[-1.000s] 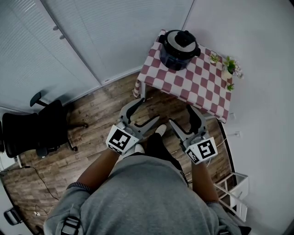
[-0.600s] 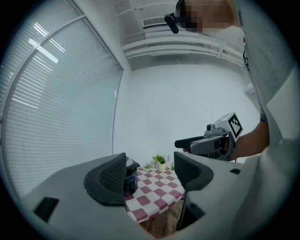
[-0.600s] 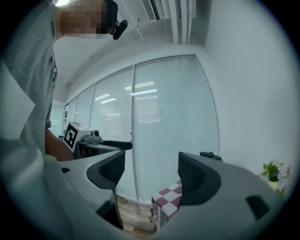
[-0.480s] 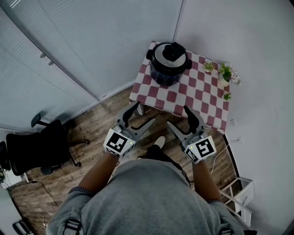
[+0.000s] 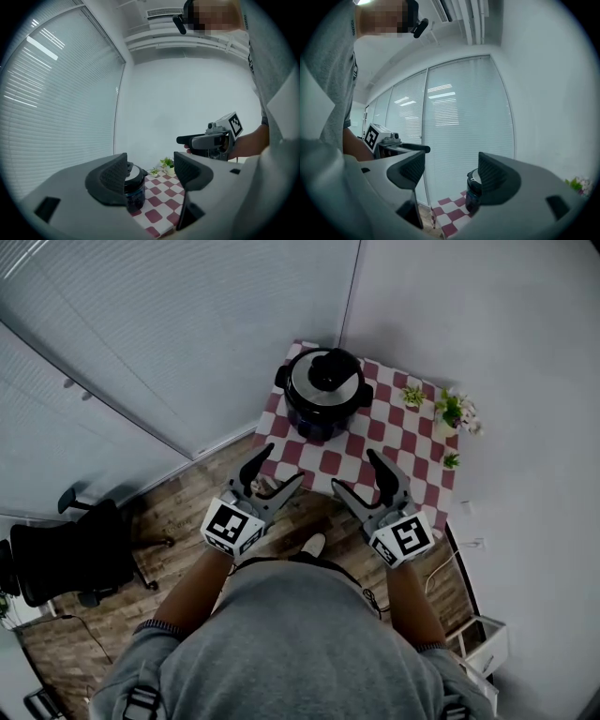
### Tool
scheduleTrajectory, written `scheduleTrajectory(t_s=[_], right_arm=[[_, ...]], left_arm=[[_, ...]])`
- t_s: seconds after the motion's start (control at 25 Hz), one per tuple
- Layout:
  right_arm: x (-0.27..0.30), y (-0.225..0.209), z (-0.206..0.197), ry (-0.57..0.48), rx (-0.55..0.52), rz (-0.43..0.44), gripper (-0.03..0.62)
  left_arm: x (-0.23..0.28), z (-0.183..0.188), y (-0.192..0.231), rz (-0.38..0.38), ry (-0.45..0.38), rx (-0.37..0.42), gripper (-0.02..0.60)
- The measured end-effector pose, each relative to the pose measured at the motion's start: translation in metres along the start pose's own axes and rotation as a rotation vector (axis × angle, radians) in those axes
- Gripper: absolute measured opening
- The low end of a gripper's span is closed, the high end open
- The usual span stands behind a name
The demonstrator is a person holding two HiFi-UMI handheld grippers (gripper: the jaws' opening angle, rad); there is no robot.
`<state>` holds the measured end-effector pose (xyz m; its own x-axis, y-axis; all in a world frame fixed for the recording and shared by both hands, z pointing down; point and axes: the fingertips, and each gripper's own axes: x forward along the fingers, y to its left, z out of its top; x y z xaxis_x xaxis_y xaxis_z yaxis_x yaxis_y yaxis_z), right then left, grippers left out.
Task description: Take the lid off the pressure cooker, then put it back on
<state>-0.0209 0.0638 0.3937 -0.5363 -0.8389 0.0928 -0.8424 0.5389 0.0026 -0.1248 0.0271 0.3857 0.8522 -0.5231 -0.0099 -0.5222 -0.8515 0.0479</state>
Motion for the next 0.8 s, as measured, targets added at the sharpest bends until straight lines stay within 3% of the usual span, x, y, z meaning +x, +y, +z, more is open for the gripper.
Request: scheduleTrajectory(t_s=[0.44, 0.8], right_arm=[[0.028, -0.048, -0.013, 0.038, 0.024, -0.015, 0.368], [0.079, -0.09, -0.026, 0.096, 0.039, -0.11, 0.368]], left_arm=[[0.048, -0.011, 0.044, -0.001, 0.045, 0.017, 0.325], [0.109, -0.024, 0.101, -0.151, 0.082, 0.044, 0.325]])
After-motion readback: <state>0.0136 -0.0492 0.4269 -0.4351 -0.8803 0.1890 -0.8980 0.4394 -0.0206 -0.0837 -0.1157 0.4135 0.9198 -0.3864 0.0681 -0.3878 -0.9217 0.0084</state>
